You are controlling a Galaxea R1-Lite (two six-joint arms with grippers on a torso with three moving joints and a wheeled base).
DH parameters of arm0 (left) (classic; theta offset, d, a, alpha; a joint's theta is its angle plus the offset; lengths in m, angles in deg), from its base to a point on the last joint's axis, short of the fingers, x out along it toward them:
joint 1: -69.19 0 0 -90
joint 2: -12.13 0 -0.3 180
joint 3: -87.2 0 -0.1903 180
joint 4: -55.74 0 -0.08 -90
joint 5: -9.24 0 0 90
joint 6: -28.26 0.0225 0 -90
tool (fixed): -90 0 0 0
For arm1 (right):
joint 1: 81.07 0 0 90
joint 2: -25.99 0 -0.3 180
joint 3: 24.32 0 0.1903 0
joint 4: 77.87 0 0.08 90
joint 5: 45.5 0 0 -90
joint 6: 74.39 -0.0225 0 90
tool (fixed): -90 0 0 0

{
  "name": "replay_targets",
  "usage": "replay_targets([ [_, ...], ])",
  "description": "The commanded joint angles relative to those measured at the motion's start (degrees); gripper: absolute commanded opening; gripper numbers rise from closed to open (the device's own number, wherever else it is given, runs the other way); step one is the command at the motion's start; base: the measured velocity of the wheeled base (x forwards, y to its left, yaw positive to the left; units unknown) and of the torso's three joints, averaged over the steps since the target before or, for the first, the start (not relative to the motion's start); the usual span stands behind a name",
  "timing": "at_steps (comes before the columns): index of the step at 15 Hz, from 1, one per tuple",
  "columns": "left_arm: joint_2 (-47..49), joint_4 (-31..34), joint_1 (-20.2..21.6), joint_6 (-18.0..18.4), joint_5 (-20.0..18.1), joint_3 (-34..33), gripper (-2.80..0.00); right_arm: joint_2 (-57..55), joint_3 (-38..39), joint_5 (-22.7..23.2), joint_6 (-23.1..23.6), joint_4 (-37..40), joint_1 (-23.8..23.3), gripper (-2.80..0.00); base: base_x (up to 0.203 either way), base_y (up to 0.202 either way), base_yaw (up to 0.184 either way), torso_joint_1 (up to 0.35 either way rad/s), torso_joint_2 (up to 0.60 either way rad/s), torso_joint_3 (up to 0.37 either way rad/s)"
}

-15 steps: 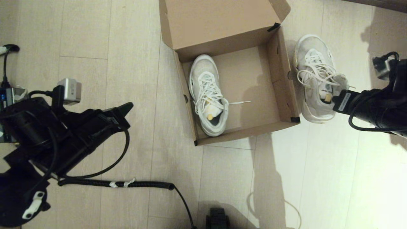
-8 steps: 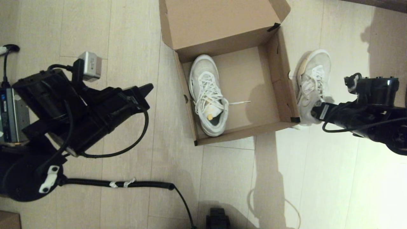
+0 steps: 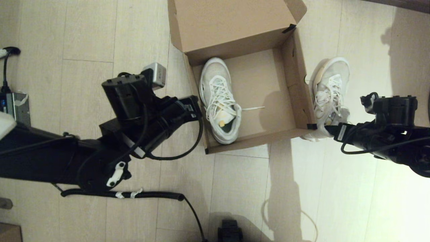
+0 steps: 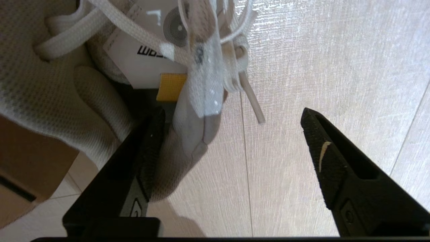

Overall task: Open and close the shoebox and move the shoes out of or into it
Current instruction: Put the shoes out of the shoe box

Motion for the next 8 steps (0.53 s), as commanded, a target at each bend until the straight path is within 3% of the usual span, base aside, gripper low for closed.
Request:
replay_targets([
  [1,3.3,-0.3,-1.7,-0.5,0.1,0.1,-2.8,0.9,0.4,-0.2,-0.2,-0.2,0.1,0.0,0.0,0.0,0.0,0.0,0.0,0.0],
  [5,5.0,0.0,-6.0,-2.0,2.8,-0.2,-2.8,0.9,1.8,-0.3,-0.2,-0.2,0.7,0.0,0.0,0.0,0.0,0.0,0.0,0.0],
  [8,5.6,0.0,-6.0,-1.7,3.9,-3.9,-2.8,1.0,5.2,-0.3,0.0,-3.3,0.7,0.0,0.0,0.0,0.0,0.0,0.0,0.0],
])
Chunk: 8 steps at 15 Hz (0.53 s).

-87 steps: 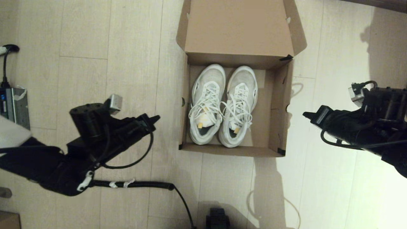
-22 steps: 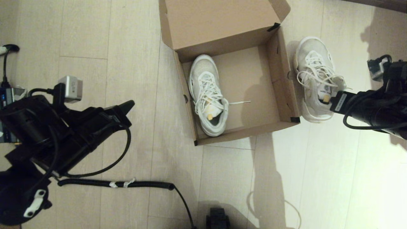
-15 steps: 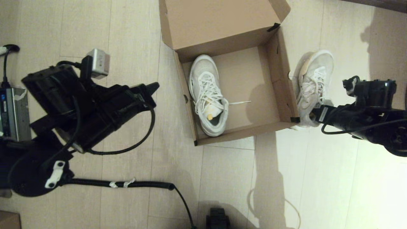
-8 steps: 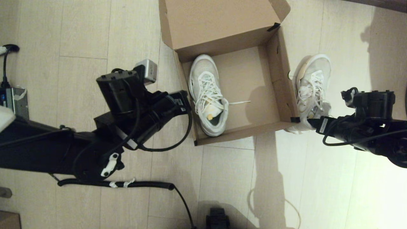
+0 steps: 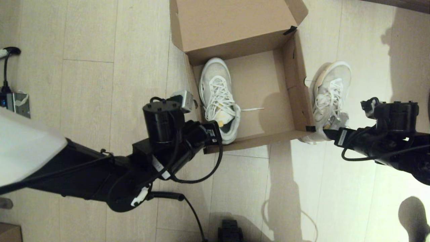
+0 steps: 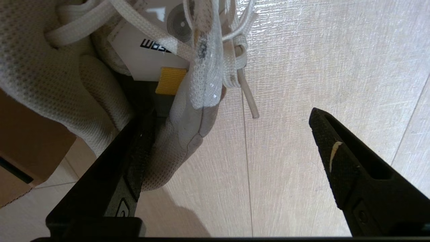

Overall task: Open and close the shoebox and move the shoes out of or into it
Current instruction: Put the shoes out of the shoe box

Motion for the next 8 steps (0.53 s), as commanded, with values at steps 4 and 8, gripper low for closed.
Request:
replay_targets([
  [4,1.9,-0.7,1.9,0.2,-0.2,-4.6,-2.8,0.2,3.8,0.0,0.1,-3.2,-0.1,0.0,0.0,0.0,0.0,0.0,0.0,0.0],
  [8,2.3,-0.9,7.6,3.8,-1.3,-6.3,-2.8,0.7,3.8,0.0,0.1,-3.2,-0.2,0.0,0.0,0.0,0.0,0.0,0.0,0.0],
])
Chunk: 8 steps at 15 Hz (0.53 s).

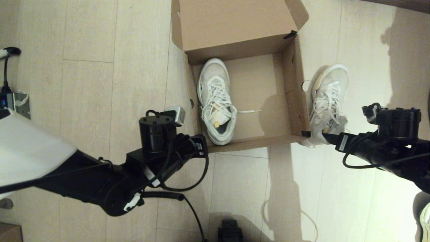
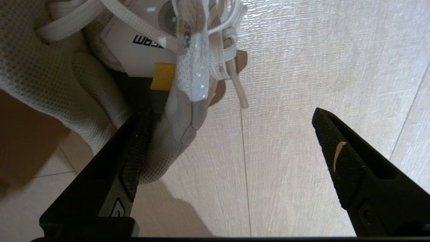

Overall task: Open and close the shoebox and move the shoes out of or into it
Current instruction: Put the shoes out of the shoe box

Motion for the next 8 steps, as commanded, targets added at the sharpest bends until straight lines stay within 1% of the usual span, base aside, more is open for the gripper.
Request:
replay_targets([
  [1,0.4,-0.4,2.4,0.2,-0.5,-0.7,-2.8,0.5,0.0,-0.1,-0.2,-0.2,0.0,0.0,0.0,0.0,0.0,0.0,0.0,0.0],
  [5,0.0,-0.5,5.2,0.6,-1.1,-1.3,-2.8,3.9,-0.3,-0.2,0.0,-0.1,-1.0,0.0,0.0,0.0,0.0,0.0,0.0,0.0],
  [7,-1.2,-0.7,5.7,0.6,-1.1,-3.3,-2.8,5.2,-0.2,-0.2,0.1,0.1,-1.9,0.0,0.0,0.0,0.0,0.0,0.0,0.0],
  [8,-2.1,-2.0,5.8,0.6,-1.1,-4.5,-2.8,5.5,0.0,-0.1,0.1,0.1,-2.2,0.0,0.0,0.0,0.0,0.0,0.0,0.0],
])
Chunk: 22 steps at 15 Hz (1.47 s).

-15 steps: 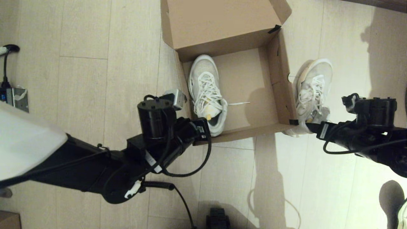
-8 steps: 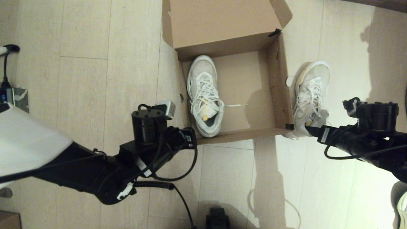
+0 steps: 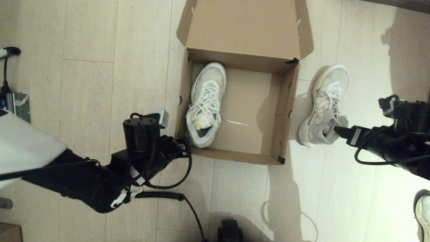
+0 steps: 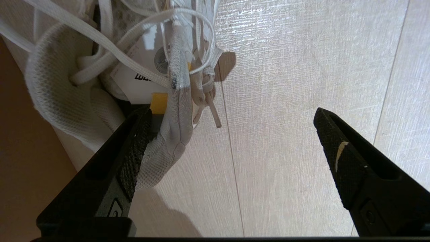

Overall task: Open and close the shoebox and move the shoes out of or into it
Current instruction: Put the shoes out of the shoe box

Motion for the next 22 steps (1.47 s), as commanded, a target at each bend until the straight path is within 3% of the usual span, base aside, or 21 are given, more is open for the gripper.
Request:
replay_targets([
  [1,-1.7,-2.3,0.2,0.1,0.1,-0.8,-2.8,1.1,0.7,0.0,-0.2,-0.3,-0.3,0.0,0.0,0.0,0.0,0.0,0.0,0.0],
  [5,-6.2,-1.8,-0.9,4.8,0.1,3.3,-2.8,1.3,3.0,0.0,-0.2,-0.6,-0.3,0.0,0.0,0.0,0.0,0.0,0.0,0.0],
  [9,-12.3,7.9,-5.7,5.1,0.7,4.1,-2.8,1.3,3.2,0.0,-0.3,-0.6,-0.3,0.0,0.0,0.0,0.0,0.0,0.0,0.0],
  [10,-11.7,8.1,-5.9,5.2,1.3,4.8,0.0,1.3,3.2,0.0,-0.2,-0.6,-0.2,0.0,0.0,0.0,0.0,0.0,0.0,0.0],
  [22,-3.2,7.8,-5.9,4.9,2.6,8.8,0.0,1.2,5.7,0.3,-0.6,-0.9,-0.3,0.0,0.0,0.0,0.0,0.0,0.0,0.0],
])
